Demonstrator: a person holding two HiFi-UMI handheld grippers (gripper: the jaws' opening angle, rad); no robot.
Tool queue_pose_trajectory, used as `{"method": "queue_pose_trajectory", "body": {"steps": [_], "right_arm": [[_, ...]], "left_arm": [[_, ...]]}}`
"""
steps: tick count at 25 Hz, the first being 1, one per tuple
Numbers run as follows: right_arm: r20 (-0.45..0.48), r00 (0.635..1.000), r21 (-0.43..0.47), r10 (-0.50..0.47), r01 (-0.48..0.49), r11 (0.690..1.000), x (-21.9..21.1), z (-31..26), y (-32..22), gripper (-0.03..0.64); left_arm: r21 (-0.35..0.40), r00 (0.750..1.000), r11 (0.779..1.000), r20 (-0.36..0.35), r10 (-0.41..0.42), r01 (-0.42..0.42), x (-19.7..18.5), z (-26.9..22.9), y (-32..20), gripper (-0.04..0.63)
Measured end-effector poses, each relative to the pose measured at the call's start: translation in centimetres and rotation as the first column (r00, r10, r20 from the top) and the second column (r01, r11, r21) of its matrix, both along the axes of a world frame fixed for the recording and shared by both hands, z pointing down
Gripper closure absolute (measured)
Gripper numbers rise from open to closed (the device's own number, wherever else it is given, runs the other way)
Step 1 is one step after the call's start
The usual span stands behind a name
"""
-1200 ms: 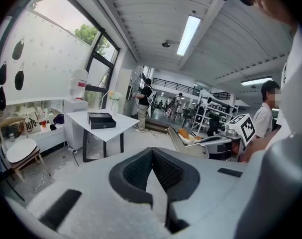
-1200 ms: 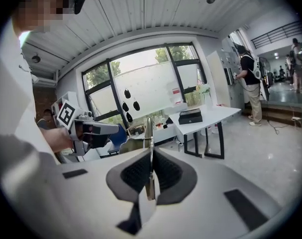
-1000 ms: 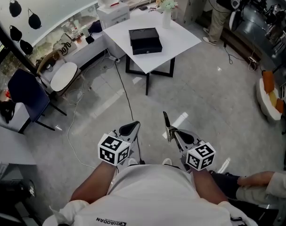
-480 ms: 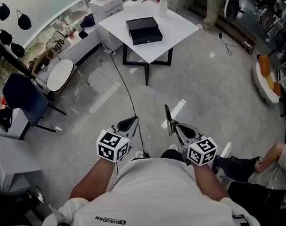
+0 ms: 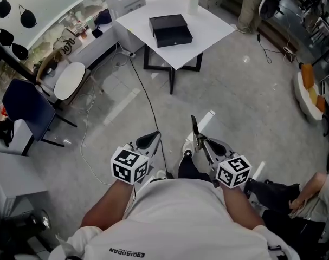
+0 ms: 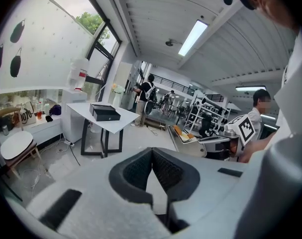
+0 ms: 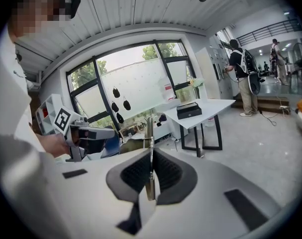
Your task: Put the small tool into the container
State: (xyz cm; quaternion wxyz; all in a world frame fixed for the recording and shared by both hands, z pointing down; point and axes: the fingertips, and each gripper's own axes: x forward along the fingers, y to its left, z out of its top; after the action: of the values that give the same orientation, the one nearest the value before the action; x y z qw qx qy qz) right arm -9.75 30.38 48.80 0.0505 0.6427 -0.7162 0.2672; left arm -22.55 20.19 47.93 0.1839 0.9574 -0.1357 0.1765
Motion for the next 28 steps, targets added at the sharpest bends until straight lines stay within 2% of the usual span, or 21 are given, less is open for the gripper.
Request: {"method": "queue_pose_trajectory", "body": {"steps": [7,17,28], "right_arm": [[0.019,1.000,0.018,-0.019,0.019,1.000,3.3,0.0,-4.3,0.607],[-0.001,0.994,0.078,-0.105,0.105,0.991,10.4,-1.9,-12.0,0.607],[0.022,0.984,0.064,-0.175,0.173,0.983,16.7,-0.7,-14.2,0.607]], "left_arm": [[0.002,0.999,0.999,0.043,-0.034,0.034,1.6,0.5,-2.9,0.586],[0.063,0.994,0.993,0.027,-0.104,0.102,8.4,-1.6,-9.2,0.586],[0.080,0.985,0.982,0.028,-0.173,0.171,15.3,-1.5,-11.8,0.586]]}}
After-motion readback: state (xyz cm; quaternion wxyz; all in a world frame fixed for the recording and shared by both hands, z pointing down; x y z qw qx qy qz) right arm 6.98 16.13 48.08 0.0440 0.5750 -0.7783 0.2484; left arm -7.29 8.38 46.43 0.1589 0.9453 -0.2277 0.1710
